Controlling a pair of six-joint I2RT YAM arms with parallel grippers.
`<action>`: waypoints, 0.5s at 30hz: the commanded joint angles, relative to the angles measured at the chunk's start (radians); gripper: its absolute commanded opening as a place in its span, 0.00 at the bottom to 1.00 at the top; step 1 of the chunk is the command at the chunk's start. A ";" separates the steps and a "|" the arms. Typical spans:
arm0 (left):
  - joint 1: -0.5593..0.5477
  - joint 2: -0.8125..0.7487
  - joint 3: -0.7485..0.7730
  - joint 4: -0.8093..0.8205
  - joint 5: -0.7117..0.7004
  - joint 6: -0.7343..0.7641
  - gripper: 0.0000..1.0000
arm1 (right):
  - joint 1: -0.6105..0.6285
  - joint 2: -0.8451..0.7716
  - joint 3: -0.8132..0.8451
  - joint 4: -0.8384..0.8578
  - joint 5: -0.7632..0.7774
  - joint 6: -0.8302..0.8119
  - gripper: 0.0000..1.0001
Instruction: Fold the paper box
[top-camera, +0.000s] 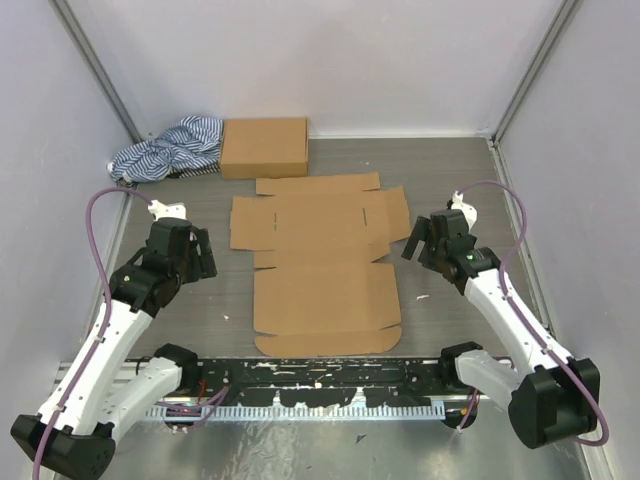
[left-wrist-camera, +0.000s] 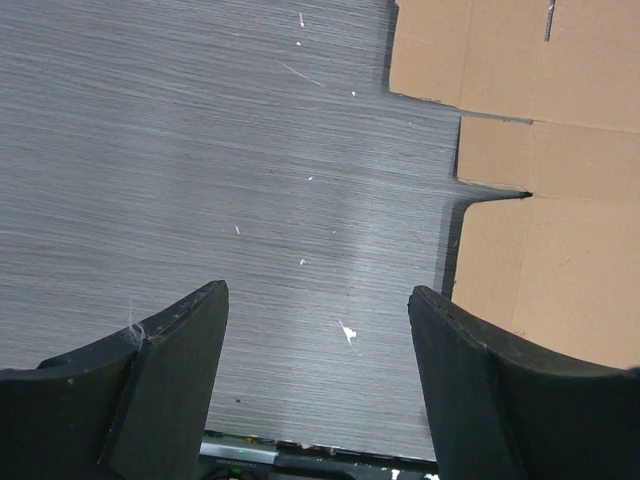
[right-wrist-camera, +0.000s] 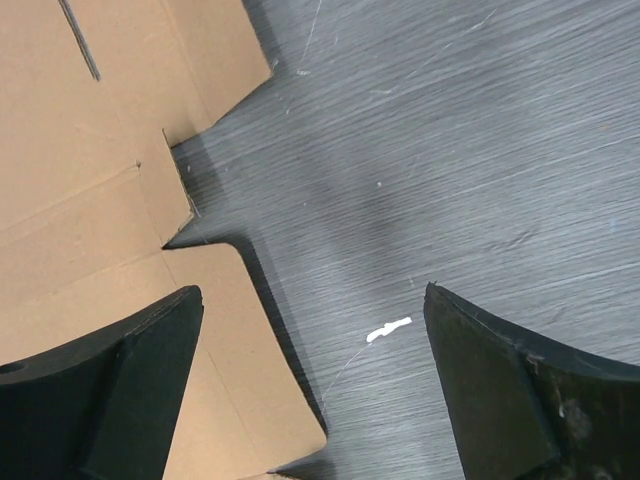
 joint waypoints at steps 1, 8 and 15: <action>0.003 -0.009 -0.009 0.009 0.015 0.011 0.80 | 0.002 0.043 0.020 0.055 -0.085 -0.016 0.98; 0.004 -0.011 -0.010 0.009 0.015 0.010 0.80 | 0.002 0.071 0.025 0.094 -0.137 -0.035 0.96; 0.003 -0.014 -0.015 0.009 0.031 0.005 0.80 | 0.003 0.223 0.105 0.137 -0.151 -0.067 0.94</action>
